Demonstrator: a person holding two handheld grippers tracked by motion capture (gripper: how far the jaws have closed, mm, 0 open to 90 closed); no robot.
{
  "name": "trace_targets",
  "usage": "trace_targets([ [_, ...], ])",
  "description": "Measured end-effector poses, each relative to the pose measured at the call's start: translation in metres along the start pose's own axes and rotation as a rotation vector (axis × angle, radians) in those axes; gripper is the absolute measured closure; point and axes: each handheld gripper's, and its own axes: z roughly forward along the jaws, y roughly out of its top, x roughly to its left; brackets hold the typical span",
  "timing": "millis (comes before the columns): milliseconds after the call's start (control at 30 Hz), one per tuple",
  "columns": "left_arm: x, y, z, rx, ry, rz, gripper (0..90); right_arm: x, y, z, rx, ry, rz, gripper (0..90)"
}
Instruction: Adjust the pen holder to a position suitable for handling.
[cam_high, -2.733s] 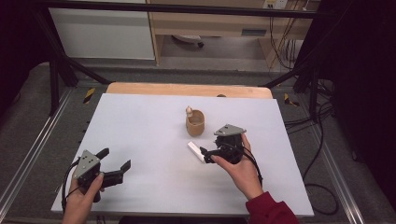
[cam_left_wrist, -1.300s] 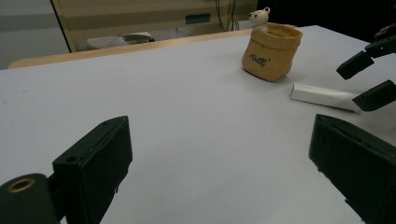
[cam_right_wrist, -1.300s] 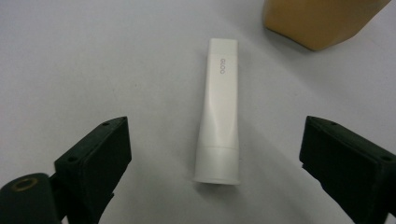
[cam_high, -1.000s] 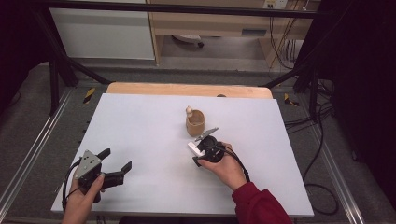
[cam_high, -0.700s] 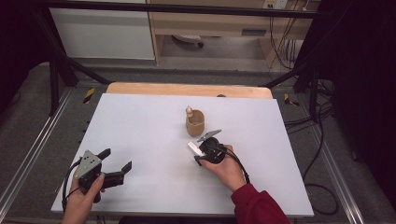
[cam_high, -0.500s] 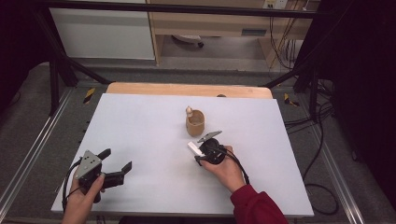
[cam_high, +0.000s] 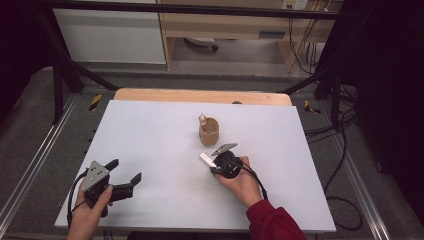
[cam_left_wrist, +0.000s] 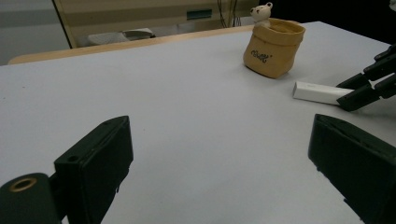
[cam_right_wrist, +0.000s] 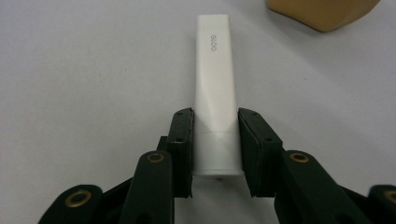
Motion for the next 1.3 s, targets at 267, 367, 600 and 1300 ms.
trace_targets([
  [267,-0.008,0.009,0.008,-0.035,0.002,-0.056,7.4,-0.005,-0.013,-0.027,-0.177,-0.004,0.014,67.4],
  [367,-0.017,0.013,0.016,-0.033,-0.017,-0.050,7.3,-0.009,-0.016,-0.037,-0.240,-0.009,0.012,67.4],
  [600,-0.032,0.028,0.033,-0.036,0.031,-0.073,4.3,-0.011,-0.023,-0.051,-0.382,0.004,0.039,67.4],
  [1300,-0.054,0.064,0.066,-0.069,-0.112,-0.052,4.8,0.011,-0.018,-0.054,-0.448,0.014,0.002,67.4],
])
